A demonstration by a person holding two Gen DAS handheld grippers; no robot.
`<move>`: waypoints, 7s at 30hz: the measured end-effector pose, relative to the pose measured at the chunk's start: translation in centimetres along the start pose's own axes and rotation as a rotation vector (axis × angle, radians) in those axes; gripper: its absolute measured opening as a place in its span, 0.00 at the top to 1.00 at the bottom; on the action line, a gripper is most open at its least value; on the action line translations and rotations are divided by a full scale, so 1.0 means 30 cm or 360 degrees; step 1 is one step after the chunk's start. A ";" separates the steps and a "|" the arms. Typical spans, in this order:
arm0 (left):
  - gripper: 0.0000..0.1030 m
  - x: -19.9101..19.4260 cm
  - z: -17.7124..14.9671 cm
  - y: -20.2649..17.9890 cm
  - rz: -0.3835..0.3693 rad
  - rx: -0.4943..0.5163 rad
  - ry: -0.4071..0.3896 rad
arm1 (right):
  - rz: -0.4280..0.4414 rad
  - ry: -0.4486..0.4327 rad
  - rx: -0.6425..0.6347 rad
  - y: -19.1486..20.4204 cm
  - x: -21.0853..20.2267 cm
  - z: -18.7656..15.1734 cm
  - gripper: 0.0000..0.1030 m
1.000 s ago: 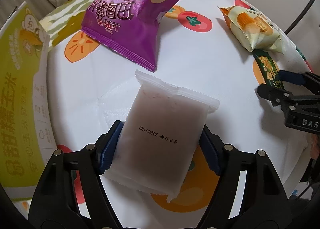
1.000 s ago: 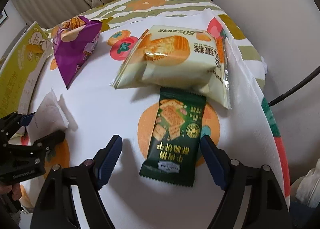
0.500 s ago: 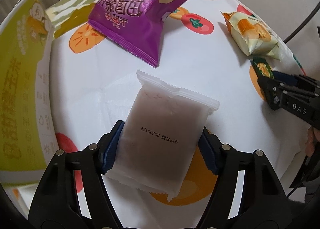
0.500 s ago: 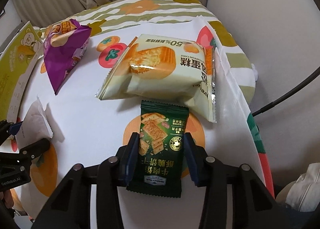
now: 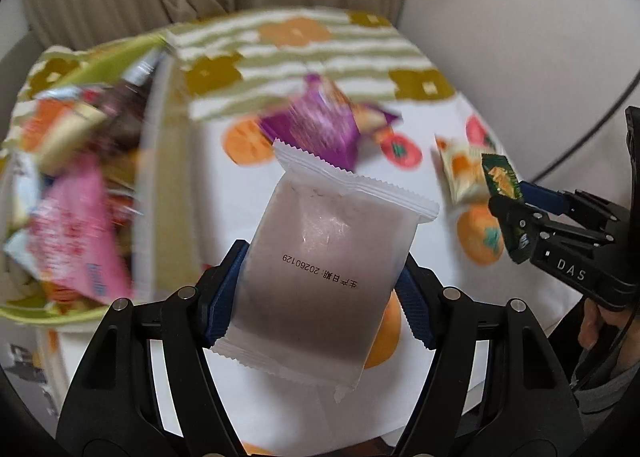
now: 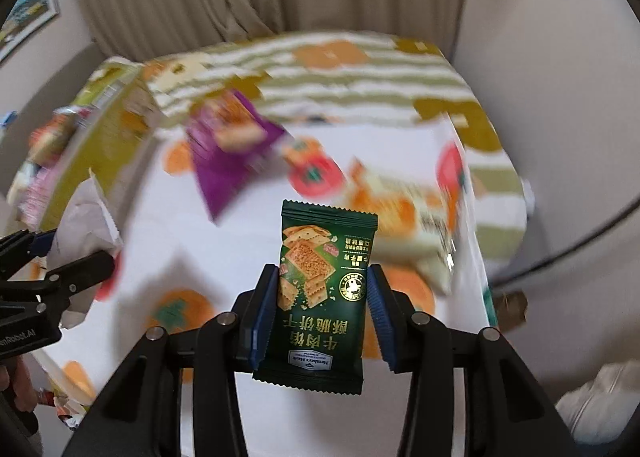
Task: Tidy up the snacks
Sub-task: 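Carry both items over the box and open both tools to drop them inside, then withdraw both tools from the box toward the last two snacks, then grasp the purple pork-flavor chip bag with the left tool while the right tool grasps the cream cake bag, then carry both bags over the box and open both tools to drop them inside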
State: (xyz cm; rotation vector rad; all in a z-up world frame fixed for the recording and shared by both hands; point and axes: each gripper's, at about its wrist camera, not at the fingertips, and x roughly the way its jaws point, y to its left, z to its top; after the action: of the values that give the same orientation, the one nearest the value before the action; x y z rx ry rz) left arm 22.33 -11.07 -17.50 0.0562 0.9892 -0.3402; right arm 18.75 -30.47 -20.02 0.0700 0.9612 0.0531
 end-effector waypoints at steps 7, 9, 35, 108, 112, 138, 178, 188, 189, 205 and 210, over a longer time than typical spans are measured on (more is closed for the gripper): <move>0.35 -0.219 0.078 0.207 0.0122 -0.0117 -0.0179 | 0.0204 -0.0164 -0.0123 0.228 -0.123 0.184 0.61; 0.35 -0.270 0.093 0.294 0.0168 -0.0161 -0.0214 | 0.0263 -0.0187 -0.0151 0.302 -0.138 0.216 0.61; 0.04 -0.189 -0.013 0.931 0.0136 -0.0249 -0.0057 | 0.0302 0.0006 -0.0160 0.926 0.046 0.217 0.61; 0.04 0.318 0.390 -0.064 -0.0045 0.0651 0.0245 | -0.0300 -0.0015 0.0422 -0.058 -0.039 0.069 0.00; 0.04 0.444 0.400 -0.106 0.0016 0.0726 0.0361 | -0.0321 0.0034 0.0428 -0.108 0.051 0.074 0.00; 0.08 0.752 0.421 -0.128 0.0024 0.0827 0.0560 | -0.0626 0.0197 0.0287 -0.160 0.394 0.073 0.00; 0.21 0.063 0.493 0.190 0.0056 0.0179 0.0045 | 0.0011 -0.0162 -0.0110 0.119 0.056 0.368 0.27; 0.21 -0.187 0.408 0.622 0.0289 -0.0082 -0.0033 | 0.0289 -0.0264 -0.0373 0.568 -0.006 0.491 0.27; 0.21 -0.197 0.396 0.660 0.0303 -0.0102 -0.0028 | 0.0310 -0.0264 -0.0384 0.596 -0.005 0.500 0.27; 0.14 -0.115 0.276 0.956 0.0322 -0.0283 0.0199 | 0.0404 -0.0195 -0.0538 0.896 0.139 0.653 0.27; 0.00 -0.107 0.237 0.972 0.0318 -0.0277 0.0209 | 0.0410 -0.0152 -0.0552 0.922 0.177 0.665 0.27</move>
State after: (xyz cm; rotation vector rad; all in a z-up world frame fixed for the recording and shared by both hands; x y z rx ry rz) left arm 35.41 15.91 -14.02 0.0189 1.1300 -0.0671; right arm 37.75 -3.22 -10.67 -0.1230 0.8315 0.4484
